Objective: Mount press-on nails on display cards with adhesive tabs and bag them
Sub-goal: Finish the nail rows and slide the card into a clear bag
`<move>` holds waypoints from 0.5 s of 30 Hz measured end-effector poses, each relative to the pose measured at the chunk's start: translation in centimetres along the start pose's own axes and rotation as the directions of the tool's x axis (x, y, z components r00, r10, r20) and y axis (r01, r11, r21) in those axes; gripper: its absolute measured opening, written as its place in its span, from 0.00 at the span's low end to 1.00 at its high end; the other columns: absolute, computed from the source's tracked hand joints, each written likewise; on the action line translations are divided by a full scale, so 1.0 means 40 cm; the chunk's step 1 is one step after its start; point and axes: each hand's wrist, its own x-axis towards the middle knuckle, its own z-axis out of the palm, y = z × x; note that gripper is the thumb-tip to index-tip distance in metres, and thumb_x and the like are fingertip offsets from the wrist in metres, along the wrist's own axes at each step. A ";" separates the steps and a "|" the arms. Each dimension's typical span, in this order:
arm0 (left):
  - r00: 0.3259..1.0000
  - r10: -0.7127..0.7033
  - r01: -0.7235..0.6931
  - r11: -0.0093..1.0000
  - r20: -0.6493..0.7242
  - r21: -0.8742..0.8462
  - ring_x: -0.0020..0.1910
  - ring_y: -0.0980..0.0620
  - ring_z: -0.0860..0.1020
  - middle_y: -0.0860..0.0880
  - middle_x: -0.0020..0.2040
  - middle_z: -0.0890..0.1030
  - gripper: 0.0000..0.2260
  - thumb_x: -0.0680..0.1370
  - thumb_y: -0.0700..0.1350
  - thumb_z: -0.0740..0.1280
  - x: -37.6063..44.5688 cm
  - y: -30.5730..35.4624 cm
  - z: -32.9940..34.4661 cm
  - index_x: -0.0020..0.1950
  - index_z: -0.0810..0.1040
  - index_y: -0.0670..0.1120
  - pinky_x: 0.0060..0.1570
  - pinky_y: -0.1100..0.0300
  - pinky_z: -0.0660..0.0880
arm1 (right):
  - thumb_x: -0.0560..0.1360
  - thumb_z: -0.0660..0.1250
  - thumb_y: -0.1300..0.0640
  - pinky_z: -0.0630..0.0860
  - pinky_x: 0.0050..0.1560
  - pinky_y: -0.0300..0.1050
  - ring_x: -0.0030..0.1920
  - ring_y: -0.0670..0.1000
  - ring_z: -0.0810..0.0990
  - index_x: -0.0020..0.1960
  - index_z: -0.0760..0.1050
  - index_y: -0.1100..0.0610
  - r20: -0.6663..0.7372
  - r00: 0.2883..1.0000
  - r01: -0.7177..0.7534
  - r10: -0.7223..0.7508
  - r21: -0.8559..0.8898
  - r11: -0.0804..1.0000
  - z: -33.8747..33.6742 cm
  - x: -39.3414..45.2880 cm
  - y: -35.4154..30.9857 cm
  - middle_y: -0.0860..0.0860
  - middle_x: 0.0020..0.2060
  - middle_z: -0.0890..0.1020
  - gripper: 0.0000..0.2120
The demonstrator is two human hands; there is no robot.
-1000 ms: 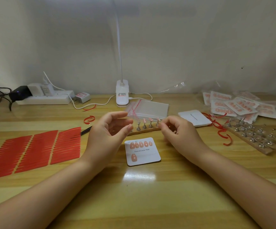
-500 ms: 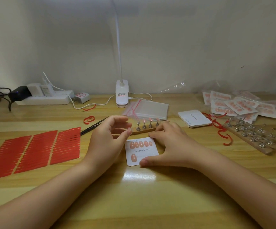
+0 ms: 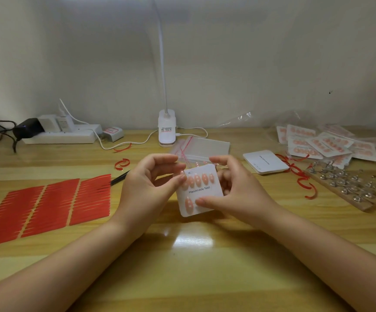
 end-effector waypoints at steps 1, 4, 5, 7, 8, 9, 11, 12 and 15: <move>1.000 0.007 -0.007 1.000 -0.016 -0.007 0.52 0.54 0.83 0.52 0.49 0.85 0.14 0.71 0.35 0.74 0.001 0.000 -0.001 0.53 0.78 0.49 0.48 0.62 0.80 | 0.63 0.81 0.60 0.80 0.44 0.38 0.44 0.41 0.83 0.66 0.65 0.48 0.013 0.999 -0.051 0.050 0.113 0.992 0.000 -0.001 -0.007 0.49 0.44 0.84 0.37; 0.997 0.031 -0.034 0.999 -0.064 -0.043 0.51 0.55 0.83 0.52 0.48 0.85 0.14 0.71 0.36 0.74 0.004 0.006 0.000 0.52 0.78 0.49 0.46 0.64 0.80 | 0.68 0.75 0.67 0.82 0.47 0.46 0.48 0.53 0.85 0.64 0.71 0.58 0.145 0.979 -0.197 0.142 0.508 0.839 0.000 -0.002 -0.027 0.55 0.48 0.86 0.26; 0.997 0.038 -0.042 0.998 -0.070 -0.052 0.51 0.54 0.83 0.52 0.48 0.85 0.13 0.70 0.38 0.74 0.004 0.010 0.001 0.52 0.78 0.49 0.46 0.64 0.80 | 0.70 0.73 0.69 0.83 0.45 0.46 0.48 0.55 0.85 0.62 0.73 0.60 0.194 0.968 -0.243 0.157 0.587 0.773 -0.001 -0.002 -0.034 0.56 0.48 0.86 0.22; 0.996 0.058 -0.061 0.997 -0.069 -0.055 0.52 0.54 0.83 0.52 0.49 0.85 0.13 0.69 0.41 0.73 0.001 0.015 0.003 0.52 0.78 0.49 0.47 0.64 0.80 | 0.72 0.71 0.69 0.82 0.38 0.46 0.47 0.57 0.85 0.60 0.74 0.58 0.262 0.947 -0.314 0.184 0.640 0.701 -0.003 -0.005 -0.046 0.58 0.48 0.85 0.18; 0.995 0.070 -0.073 0.996 -0.066 -0.050 0.53 0.54 0.83 0.52 0.49 0.85 0.12 0.69 0.42 0.73 0.001 0.018 0.003 0.52 0.78 0.49 0.47 0.63 0.80 | 0.72 0.70 0.68 0.81 0.34 0.46 0.46 0.57 0.85 0.60 0.73 0.56 0.285 0.939 -0.335 0.190 0.643 0.689 -0.003 -0.007 -0.049 0.58 0.48 0.85 0.18; 0.994 0.087 -0.089 0.995 -0.062 -0.042 0.53 0.54 0.83 0.51 0.50 0.85 0.12 0.70 0.43 0.72 0.000 0.021 0.003 0.52 0.79 0.49 0.48 0.63 0.80 | 0.73 0.70 0.68 0.81 0.32 0.46 0.45 0.58 0.85 0.60 0.72 0.55 0.301 0.935 -0.346 0.189 0.647 0.680 -0.002 -0.008 -0.051 0.59 0.49 0.84 0.18; 0.989 0.135 -0.136 0.991 -0.063 -0.013 0.53 0.53 0.83 0.51 0.50 0.85 0.10 0.71 0.44 0.71 -0.001 0.029 0.001 0.52 0.79 0.48 0.51 0.62 0.79 | 0.74 0.68 0.69 0.80 0.30 0.46 0.45 0.59 0.85 0.60 0.71 0.56 0.295 0.939 -0.337 0.178 0.678 0.653 -0.004 -0.010 -0.057 0.60 0.51 0.83 0.17; 0.984 0.163 -0.163 0.987 -0.075 0.005 0.53 0.53 0.83 0.50 0.49 0.85 0.08 0.72 0.45 0.71 0.000 0.034 0.000 0.51 0.80 0.49 0.52 0.61 0.79 | 0.75 0.67 0.70 0.81 0.29 0.47 0.45 0.58 0.85 0.60 0.71 0.57 0.274 0.946 -0.320 0.174 0.699 0.640 -0.006 -0.009 -0.060 0.59 0.51 0.83 0.16; 0.965 0.227 -0.223 0.974 -0.128 0.045 0.51 0.52 0.83 0.50 0.47 0.85 0.05 0.75 0.44 0.70 0.005 0.048 -0.002 0.49 0.81 0.49 0.53 0.60 0.78 | 0.76 0.63 0.71 0.81 0.32 0.47 0.46 0.58 0.85 0.59 0.72 0.58 0.212 0.963 -0.270 0.167 0.764 0.586 -0.022 -0.002 -0.070 0.58 0.52 0.82 0.15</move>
